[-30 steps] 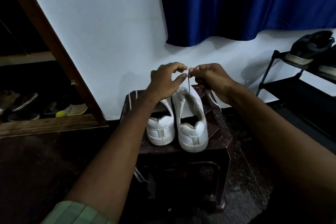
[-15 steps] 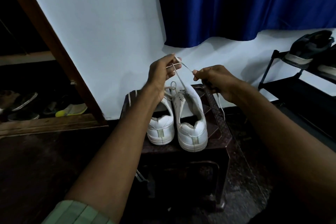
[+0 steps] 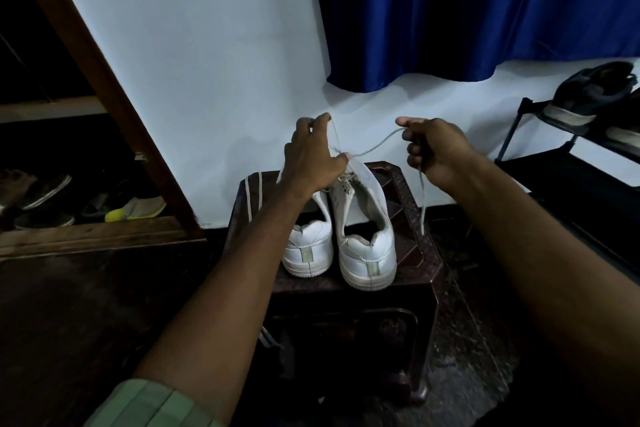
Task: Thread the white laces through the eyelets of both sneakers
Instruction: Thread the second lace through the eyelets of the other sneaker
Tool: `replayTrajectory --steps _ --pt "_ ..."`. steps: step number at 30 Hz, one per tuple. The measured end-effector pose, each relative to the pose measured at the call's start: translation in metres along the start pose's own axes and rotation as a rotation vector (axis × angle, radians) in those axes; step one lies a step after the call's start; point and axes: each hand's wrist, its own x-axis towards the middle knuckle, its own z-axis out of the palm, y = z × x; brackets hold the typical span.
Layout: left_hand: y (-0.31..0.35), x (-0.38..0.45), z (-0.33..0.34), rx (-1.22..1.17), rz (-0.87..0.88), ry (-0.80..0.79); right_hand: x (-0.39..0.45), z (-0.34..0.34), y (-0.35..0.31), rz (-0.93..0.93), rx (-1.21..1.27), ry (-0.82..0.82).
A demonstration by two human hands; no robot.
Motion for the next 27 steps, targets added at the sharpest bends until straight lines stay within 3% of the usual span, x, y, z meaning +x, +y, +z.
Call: replayTrajectory --steps 4,7,9,12,16,21,27 --pt "0.004 -0.004 -0.007 0.134 -0.034 0.137 -0.006 0.015 0.001 -0.034 0.135 -0.06" --pt "0.016 -0.011 -0.006 0.155 0.104 0.29 -0.007 0.025 0.002 -0.035 0.348 -0.065" --pt "0.025 -0.009 -0.006 -0.068 0.211 0.165 -0.005 0.028 0.005 -0.015 0.488 -0.079" --pt "0.036 -0.012 -0.001 -0.371 0.206 -0.257 -0.006 0.03 0.008 0.011 0.577 -0.13" --pt "0.035 -0.011 0.009 -0.437 0.194 -0.352 -0.009 0.029 0.007 0.012 0.592 -0.136" --pt "0.03 -0.008 -0.009 -0.569 0.065 -0.249 -0.011 0.023 0.006 -0.063 0.277 0.006" --pt "0.003 0.0 -0.019 -0.259 0.026 0.004 -0.012 0.018 0.011 -0.056 -0.165 0.028"
